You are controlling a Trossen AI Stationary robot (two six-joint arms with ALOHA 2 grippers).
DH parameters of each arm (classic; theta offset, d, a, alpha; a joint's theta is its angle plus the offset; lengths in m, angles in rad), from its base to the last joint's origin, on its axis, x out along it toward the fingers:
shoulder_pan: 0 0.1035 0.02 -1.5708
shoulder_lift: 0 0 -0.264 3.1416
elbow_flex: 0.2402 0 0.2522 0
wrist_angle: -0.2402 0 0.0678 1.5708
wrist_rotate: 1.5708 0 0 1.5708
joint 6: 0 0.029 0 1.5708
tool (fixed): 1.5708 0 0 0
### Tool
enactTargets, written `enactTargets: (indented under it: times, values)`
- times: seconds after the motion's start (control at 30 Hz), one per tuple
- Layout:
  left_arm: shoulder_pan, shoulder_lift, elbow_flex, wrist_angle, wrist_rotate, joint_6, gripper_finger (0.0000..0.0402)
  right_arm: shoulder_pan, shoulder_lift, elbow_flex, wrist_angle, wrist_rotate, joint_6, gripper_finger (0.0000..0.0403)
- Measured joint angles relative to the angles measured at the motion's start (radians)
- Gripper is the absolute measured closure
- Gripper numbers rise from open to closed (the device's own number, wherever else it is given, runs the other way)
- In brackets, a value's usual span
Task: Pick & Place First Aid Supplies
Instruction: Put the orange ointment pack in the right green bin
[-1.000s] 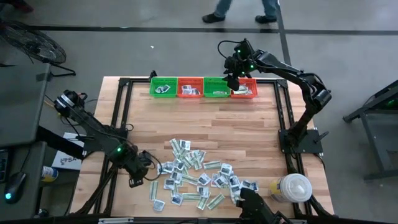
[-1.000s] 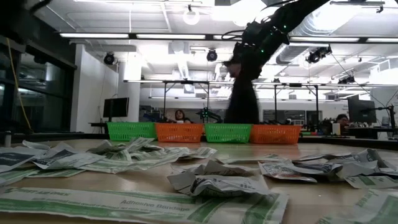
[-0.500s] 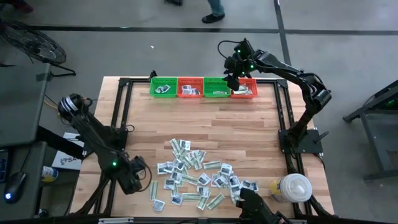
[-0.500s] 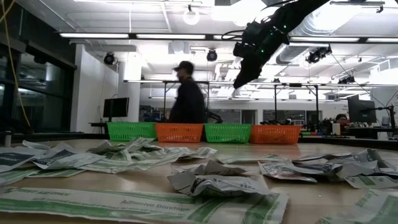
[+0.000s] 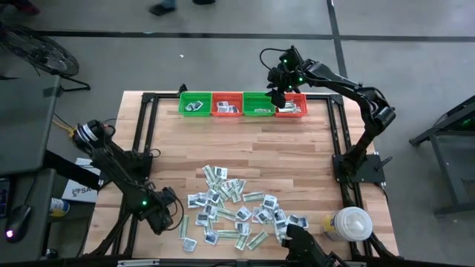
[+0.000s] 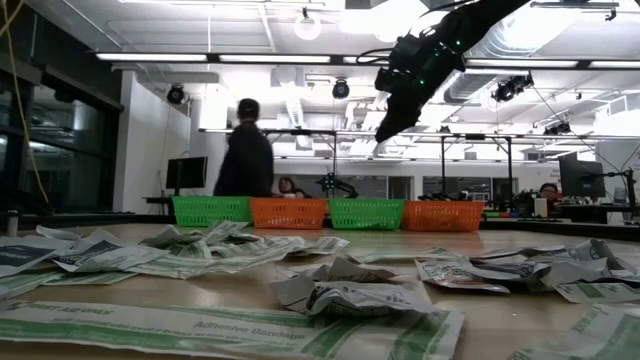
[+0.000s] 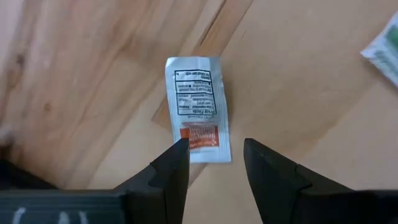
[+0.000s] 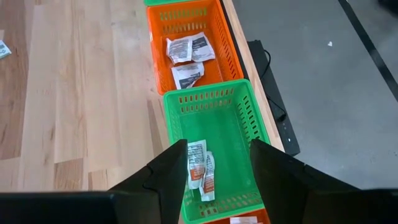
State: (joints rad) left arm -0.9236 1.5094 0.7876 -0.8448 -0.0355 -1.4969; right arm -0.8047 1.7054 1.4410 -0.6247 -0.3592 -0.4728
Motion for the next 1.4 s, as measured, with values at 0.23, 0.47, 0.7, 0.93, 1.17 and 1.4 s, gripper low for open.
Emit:
enactTargets:
  times: [0.23,0.47,0.7,0.93,1.17,1.4]
  values:
    - [0.0,0.009,-0.064,0.084,0.014,-0.022,0.0252,0.0,0.0,0.0,-0.005,0.0,0.0,0.0235]
    - [0.001,0.008,-0.102,0.115,0.037,-0.02,0.026,0.0,0.0,0.0,-0.015,0.0,0.0,0.0235]
    - [0.001,0.008,-0.111,0.129,0.041,-0.019,0.0319,0.0,0.0,0.0,-0.03,0.0,0.0,0.0235]
    - [0.0,0.01,-0.112,0.142,0.039,-0.019,0.0392,0.0,0.0,0.0,-0.031,0.0,0.0,0.0236]
    - [0.0,0.009,-0.112,0.148,0.029,-0.019,0.0399,0.0,0.0,0.0,-0.031,0.0,0.0,0.0236]
    - [0.0,-0.038,-0.116,0.146,0.002,-0.019,0.0401,0.0,0.0,0.0,-0.031,0.0,0.0,0.0235]
